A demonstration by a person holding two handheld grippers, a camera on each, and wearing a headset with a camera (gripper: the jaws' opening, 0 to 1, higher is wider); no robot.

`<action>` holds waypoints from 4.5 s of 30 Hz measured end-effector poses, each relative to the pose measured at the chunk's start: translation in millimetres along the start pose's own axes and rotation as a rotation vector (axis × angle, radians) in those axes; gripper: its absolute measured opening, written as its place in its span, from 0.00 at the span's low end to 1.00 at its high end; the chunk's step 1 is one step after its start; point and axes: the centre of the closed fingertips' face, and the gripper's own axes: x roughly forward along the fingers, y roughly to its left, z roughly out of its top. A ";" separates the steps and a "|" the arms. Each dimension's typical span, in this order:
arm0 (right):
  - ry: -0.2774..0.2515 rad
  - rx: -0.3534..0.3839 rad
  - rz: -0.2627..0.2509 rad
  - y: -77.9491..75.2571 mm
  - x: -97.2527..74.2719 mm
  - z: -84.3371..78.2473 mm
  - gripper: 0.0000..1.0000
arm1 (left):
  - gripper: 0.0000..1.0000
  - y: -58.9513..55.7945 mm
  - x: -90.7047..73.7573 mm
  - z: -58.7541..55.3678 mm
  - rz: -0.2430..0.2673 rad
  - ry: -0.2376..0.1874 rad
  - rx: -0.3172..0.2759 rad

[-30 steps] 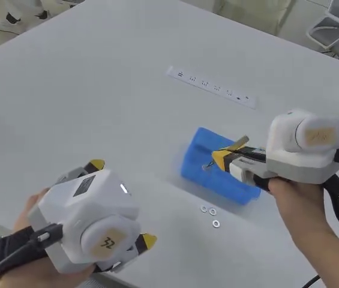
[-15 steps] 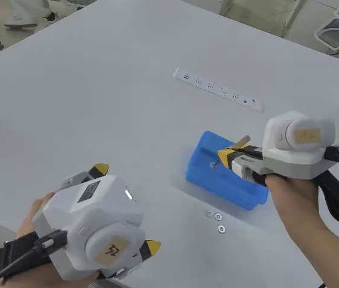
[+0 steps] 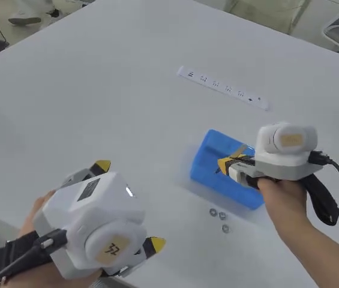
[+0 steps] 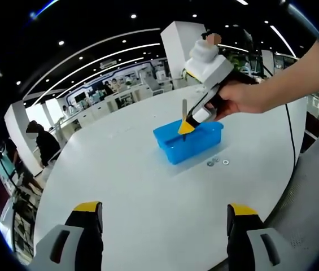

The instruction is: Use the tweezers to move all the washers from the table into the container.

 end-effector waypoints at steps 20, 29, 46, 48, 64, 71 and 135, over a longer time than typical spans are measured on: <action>0.016 -0.003 -0.008 -1.4 5.1 -11.4 0.04 | 0.93 0.9 0.5 -2.6 0.003 0.012 -0.005; 0.008 0.010 -0.013 3.0 -6.1 -11.7 0.04 | 0.94 -2.3 0.3 -1.0 -0.010 0.003 -0.001; -0.098 0.016 0.005 16.5 -45.2 18.3 0.04 | 0.94 -1.5 0.9 -3.3 -0.007 0.016 0.004; -0.110 0.014 0.009 19.4 -51.0 19.6 0.04 | 0.94 -1.6 1.0 -3.4 -0.008 0.017 0.003; -0.072 -0.031 0.064 36.8 -63.2 -11.5 0.04 | 0.93 -2.8 1.4 -4.5 -0.013 0.023 0.016; -0.016 -0.029 0.074 39.5 -48.9 -33.2 0.04 | 0.93 -1.9 1.4 -4.4 -0.009 0.022 0.013; -0.051 -0.083 0.046 33.1 -71.1 -7.3 0.03 | 0.92 -2.9 2.6 -7.3 -0.014 0.038 0.023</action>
